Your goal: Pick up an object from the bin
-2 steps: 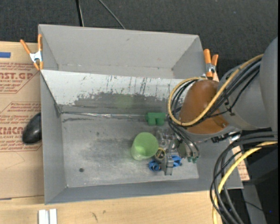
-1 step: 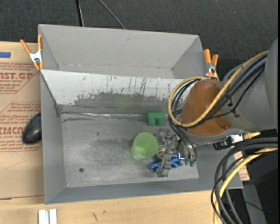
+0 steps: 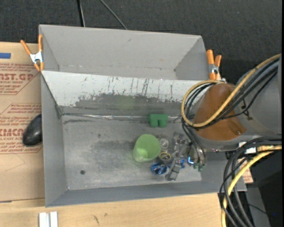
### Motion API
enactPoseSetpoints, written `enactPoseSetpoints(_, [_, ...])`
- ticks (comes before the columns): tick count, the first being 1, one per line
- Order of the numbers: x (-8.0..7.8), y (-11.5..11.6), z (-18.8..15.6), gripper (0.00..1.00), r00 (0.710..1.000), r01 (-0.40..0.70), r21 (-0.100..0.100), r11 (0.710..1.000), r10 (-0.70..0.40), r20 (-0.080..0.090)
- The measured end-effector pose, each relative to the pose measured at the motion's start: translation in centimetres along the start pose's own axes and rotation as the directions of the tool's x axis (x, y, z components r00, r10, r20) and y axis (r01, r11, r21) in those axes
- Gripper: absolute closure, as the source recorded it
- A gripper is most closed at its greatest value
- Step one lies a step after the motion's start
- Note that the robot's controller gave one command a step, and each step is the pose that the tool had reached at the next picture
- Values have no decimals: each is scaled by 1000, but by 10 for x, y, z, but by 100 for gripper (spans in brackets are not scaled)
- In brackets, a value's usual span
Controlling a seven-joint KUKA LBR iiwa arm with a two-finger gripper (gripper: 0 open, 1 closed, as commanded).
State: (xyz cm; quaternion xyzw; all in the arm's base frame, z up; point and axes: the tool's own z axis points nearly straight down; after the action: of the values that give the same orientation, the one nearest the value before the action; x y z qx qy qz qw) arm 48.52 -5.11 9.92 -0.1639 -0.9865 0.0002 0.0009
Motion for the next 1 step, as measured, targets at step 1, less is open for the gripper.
enactPoseSetpoints(1, [6, 12, 30, 0, 1000, 14, 0, 1000, -14, 7])
